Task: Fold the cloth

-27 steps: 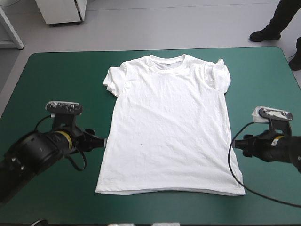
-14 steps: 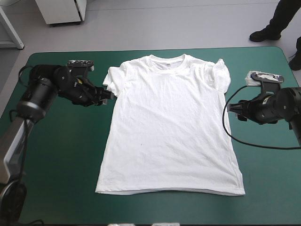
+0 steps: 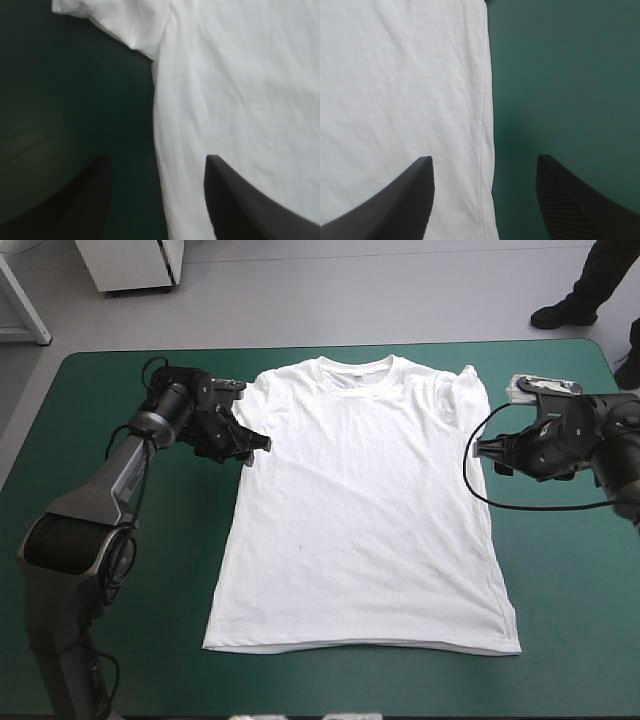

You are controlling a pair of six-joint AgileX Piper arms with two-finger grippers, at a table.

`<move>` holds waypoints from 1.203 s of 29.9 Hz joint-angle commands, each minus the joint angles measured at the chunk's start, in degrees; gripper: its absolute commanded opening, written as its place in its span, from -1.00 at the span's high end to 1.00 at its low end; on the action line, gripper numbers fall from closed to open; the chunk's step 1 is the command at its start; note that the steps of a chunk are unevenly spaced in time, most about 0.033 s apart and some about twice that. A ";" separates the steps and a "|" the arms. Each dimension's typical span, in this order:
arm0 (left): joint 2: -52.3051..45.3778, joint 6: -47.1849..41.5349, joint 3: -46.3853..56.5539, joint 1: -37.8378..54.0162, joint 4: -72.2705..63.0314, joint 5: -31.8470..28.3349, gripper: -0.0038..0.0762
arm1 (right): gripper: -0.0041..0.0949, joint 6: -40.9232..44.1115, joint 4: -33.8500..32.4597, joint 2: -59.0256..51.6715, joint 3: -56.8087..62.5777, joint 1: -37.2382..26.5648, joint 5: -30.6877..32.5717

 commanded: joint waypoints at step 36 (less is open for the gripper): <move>7.24 -2.48 -1.97 -2.88 1.35 -3.30 0.93 | -0.22 -0.56 0.65 28.93 -27.42 0.18 6.39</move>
